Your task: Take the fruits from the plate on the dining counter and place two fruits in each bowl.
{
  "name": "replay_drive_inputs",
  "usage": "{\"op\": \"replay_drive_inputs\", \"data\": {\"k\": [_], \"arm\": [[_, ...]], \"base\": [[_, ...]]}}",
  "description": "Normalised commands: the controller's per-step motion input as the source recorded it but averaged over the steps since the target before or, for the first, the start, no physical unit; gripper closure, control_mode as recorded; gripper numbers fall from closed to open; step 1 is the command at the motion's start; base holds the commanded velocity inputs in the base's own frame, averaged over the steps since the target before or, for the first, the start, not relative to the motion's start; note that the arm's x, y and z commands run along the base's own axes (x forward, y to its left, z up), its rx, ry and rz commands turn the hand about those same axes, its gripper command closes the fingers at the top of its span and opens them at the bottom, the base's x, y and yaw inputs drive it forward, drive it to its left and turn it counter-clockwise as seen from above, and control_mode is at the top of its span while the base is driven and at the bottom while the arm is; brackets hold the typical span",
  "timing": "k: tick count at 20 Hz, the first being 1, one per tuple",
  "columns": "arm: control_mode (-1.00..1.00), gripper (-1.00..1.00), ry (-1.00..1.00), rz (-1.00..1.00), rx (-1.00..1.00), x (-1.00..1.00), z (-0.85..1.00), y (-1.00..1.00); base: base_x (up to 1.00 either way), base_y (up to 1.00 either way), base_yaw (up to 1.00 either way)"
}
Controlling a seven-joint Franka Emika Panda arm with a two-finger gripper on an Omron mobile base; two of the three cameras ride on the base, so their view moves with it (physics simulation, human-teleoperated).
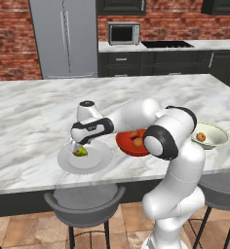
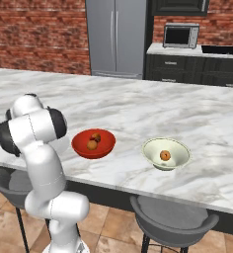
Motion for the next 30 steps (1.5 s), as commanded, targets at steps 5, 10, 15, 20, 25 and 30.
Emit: {"op": "replay_drive_inputs", "data": {"k": [5,10,15,20,25,30], "arm": [[-1.00,-1.00,0.00,-0.02,0.00,0.22,-0.23,0.24],[-1.00,-1.00,0.00,-0.04,-0.01,0.16,-0.19,0.03],[-1.00,-1.00,0.00,-0.03,-0.03,0.18,-0.17,0.00],[-1.00,-1.00,0.01,-0.01,0.00,0.00,-0.22,0.00],[-1.00,-1.00,0.01,0.00,0.00,0.09,-0.24,0.00],[-1.00,1.00,0.02,-0.01,0.00,0.03,-0.10,0.00]], "base": [[0.00,0.00,0.00],[0.00,0.00,0.00],[0.00,0.00,0.00],[0.00,0.00,0.00],[0.00,0.00,0.00],[0.00,0.00,0.00]]}}
